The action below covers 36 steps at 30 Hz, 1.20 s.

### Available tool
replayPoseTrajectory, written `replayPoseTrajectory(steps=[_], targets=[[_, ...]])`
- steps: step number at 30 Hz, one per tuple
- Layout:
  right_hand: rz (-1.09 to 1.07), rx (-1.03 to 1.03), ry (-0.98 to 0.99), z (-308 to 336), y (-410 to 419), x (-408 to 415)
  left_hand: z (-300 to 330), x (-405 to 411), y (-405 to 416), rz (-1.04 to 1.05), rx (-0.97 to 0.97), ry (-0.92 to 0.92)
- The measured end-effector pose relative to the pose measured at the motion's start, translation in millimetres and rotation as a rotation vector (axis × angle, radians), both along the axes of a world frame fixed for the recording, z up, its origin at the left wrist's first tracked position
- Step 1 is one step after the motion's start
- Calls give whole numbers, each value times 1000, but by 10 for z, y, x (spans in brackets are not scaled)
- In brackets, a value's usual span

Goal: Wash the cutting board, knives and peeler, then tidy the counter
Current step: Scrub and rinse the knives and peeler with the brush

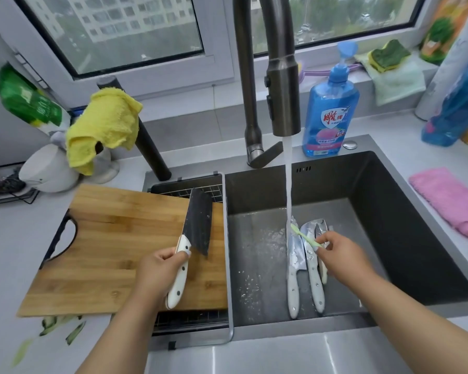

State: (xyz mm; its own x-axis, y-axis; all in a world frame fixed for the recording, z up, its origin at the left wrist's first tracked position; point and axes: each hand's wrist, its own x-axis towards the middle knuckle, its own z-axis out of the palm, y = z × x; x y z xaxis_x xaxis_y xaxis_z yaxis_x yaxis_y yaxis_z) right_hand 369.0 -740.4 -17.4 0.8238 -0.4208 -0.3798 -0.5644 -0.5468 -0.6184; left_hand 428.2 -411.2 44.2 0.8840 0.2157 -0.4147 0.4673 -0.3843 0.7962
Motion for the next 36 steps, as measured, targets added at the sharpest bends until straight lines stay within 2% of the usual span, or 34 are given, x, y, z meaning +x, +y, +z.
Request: replayPoseTrajectory(steps=[9, 17, 36], targets=[[-10, 2, 6, -30, -17, -13, -357, 22, -49, -72, -12, 73], [8, -23, 24, -28, -5, 11, -508, 39, -68, -142, 73, 72], [-46, 54, 31, -55, -29, -27, -403, 146, -278, -447, 849, 180]])
